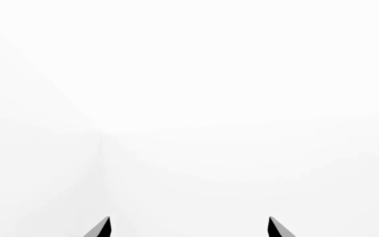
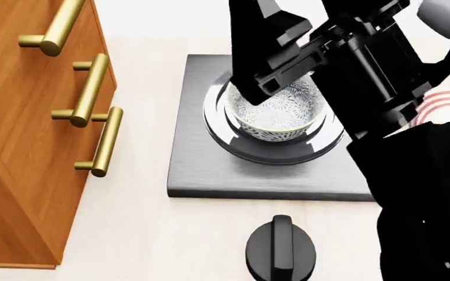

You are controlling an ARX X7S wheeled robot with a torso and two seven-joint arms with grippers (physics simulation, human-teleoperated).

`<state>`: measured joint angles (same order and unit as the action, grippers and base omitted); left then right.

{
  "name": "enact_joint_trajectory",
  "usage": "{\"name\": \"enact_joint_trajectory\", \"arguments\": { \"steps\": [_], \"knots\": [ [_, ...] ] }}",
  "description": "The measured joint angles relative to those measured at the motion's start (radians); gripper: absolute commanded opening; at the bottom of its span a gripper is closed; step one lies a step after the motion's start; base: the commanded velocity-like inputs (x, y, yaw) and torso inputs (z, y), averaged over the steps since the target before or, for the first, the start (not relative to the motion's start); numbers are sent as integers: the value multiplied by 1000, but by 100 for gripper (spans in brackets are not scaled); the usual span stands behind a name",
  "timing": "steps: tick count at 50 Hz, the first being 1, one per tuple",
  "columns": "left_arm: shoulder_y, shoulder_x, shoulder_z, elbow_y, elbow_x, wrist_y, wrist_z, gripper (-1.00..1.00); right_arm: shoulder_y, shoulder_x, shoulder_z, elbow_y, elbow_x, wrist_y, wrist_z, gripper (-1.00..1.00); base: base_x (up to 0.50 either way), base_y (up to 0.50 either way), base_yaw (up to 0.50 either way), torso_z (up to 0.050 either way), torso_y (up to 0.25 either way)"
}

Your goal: Put the bowl on the stove.

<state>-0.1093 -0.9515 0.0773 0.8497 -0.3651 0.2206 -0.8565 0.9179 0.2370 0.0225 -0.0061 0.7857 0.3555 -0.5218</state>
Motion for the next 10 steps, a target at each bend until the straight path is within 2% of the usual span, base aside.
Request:
{"name": "enact_joint_trajectory", "arguments": {
  "steps": [10],
  "knots": [
    [0,3,4,-4,-4,4,8,100,-57,-30,97,-68,152,-25,-18,100,0,0,0,0,0]
  ]
}}
